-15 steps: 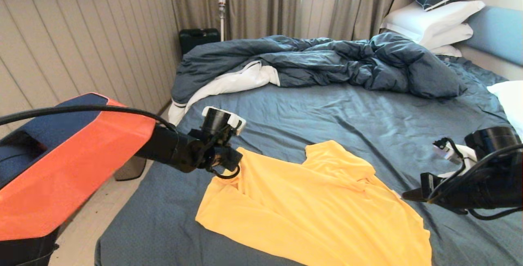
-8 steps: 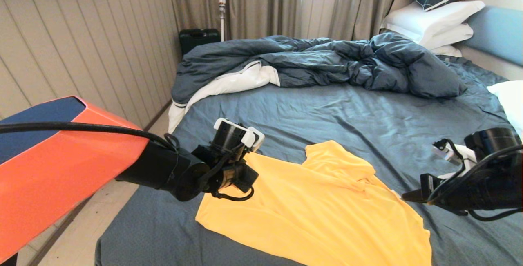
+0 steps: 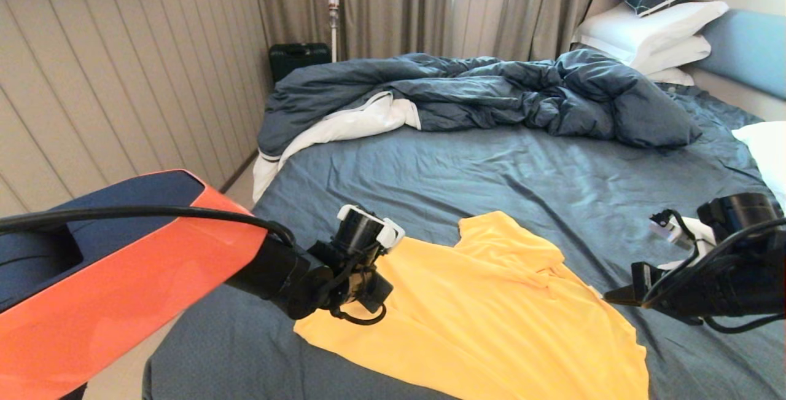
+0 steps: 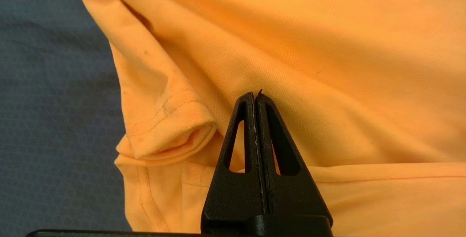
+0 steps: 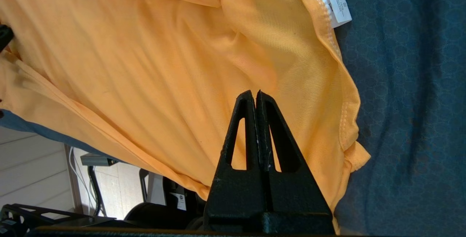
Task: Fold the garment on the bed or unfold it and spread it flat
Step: Unford the yellow T-shirt
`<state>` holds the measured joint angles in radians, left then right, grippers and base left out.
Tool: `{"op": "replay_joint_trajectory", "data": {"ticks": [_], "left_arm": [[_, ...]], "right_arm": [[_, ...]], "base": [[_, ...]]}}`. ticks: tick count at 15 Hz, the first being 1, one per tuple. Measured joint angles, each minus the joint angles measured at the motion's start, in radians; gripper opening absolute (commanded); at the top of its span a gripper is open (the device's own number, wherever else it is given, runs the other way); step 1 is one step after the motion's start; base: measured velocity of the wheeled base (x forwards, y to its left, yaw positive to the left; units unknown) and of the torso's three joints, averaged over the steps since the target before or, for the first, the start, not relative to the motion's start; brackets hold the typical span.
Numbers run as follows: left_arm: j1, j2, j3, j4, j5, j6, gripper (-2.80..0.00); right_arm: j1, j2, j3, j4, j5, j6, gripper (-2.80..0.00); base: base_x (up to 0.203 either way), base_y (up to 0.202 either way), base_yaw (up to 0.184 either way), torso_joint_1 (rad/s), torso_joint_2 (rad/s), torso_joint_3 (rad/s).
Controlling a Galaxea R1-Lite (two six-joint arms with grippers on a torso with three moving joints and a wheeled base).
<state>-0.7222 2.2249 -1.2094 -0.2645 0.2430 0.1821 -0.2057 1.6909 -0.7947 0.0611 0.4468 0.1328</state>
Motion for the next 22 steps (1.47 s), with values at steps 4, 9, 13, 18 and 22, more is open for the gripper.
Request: {"op": "replay_joint_trajectory", "data": {"ticks": [4, 9, 13, 18, 22], "left_arm": [[0.095, 0.029, -0.059, -0.005, -0.001, 0.013, -2.80], [0.262, 0.070, -0.209, 0.004, -0.002, 0.059, -2.80], [0.319, 0.112, -0.282, 0.006, -0.002, 0.060, -2.80], [0.258, 0.015, -0.148, -0.003, -0.014, 0.043, -2.80], [0.124, -0.069, -0.028, -0.002, -0.017, 0.019, -2.80]], "right_arm": [[0.000, 0.000, 0.013, -0.021, -0.001, 0.000, -2.80], [0.003, 0.000, 0.023, -0.029, -0.001, 0.000, -2.80], [0.003, 0.000, 0.028, -0.032, -0.001, 0.000, -2.80], [0.005, 0.006, 0.029, -0.034, -0.003, 0.000, -2.80], [0.004, 0.008, 0.030, -0.034, -0.003, 0.000, -2.80]], "base": [[0.000, 0.000, 0.000, 0.000, 0.00, 0.000], [0.000, 0.000, 0.000, 0.000, 0.00, 0.000], [0.000, 0.000, 0.000, 0.000, 0.00, 0.000], [0.000, 0.000, 0.000, 0.000, 0.00, 0.000], [0.000, 0.000, 0.000, 0.000, 0.00, 0.000]]}}
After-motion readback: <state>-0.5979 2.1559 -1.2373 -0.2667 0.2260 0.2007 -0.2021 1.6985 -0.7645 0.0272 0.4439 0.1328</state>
